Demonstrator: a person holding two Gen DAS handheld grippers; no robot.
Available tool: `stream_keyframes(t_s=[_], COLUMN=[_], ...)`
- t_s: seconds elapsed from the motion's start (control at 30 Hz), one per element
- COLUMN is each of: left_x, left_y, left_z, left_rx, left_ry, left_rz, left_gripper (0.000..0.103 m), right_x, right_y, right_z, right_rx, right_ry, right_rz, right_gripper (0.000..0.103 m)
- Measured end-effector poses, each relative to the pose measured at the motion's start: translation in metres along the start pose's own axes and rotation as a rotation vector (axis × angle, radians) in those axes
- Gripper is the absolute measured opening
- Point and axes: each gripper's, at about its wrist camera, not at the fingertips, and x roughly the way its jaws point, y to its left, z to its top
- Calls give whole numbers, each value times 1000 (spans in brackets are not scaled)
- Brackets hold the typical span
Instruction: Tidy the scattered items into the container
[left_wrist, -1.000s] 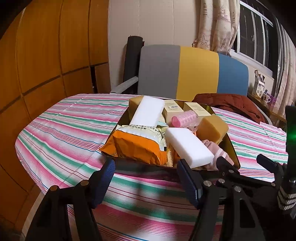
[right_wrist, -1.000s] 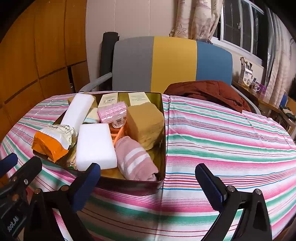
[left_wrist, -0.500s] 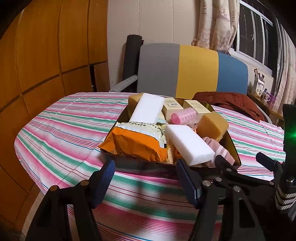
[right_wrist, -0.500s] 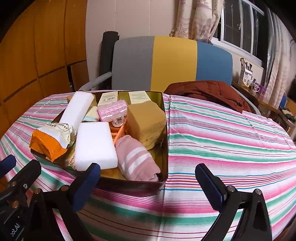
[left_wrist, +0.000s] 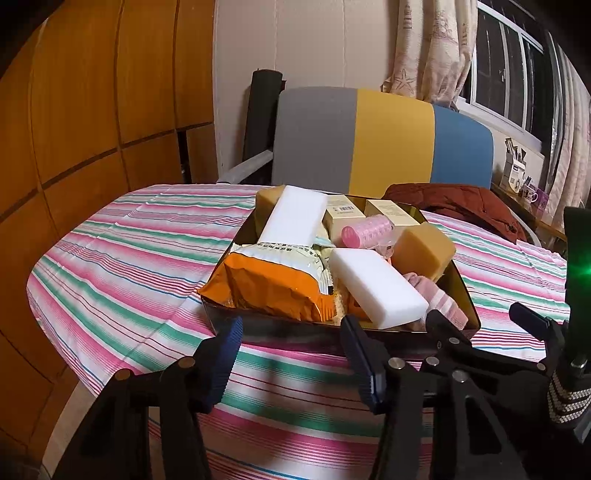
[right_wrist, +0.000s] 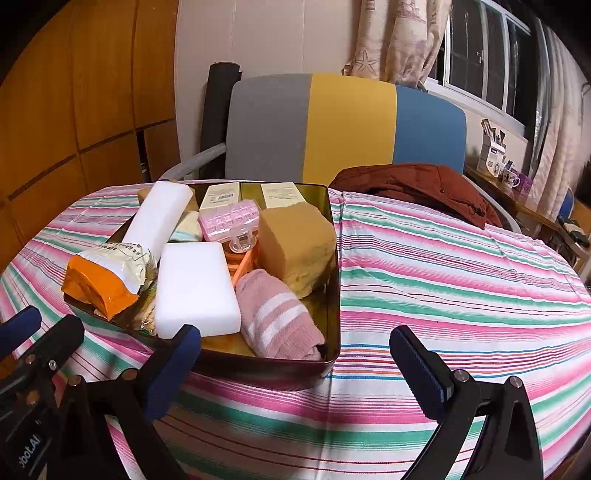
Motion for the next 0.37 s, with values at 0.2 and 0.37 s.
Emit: stream_keyframes(t_s=[0.2,0.37], left_x=[2,2], left_y=[3,5], left_z=[0,-1], left_rx=[-7,-11], left_ry=[17,17], left_rz=[2,12], left_gripper=[56,56], right_x=[0,-1], right_y=[2,2], right_z=[-1,0], right_rx=[-4,-5], right_ry=[4,4], right_rz=[1,6], right_gripper=[103,103])
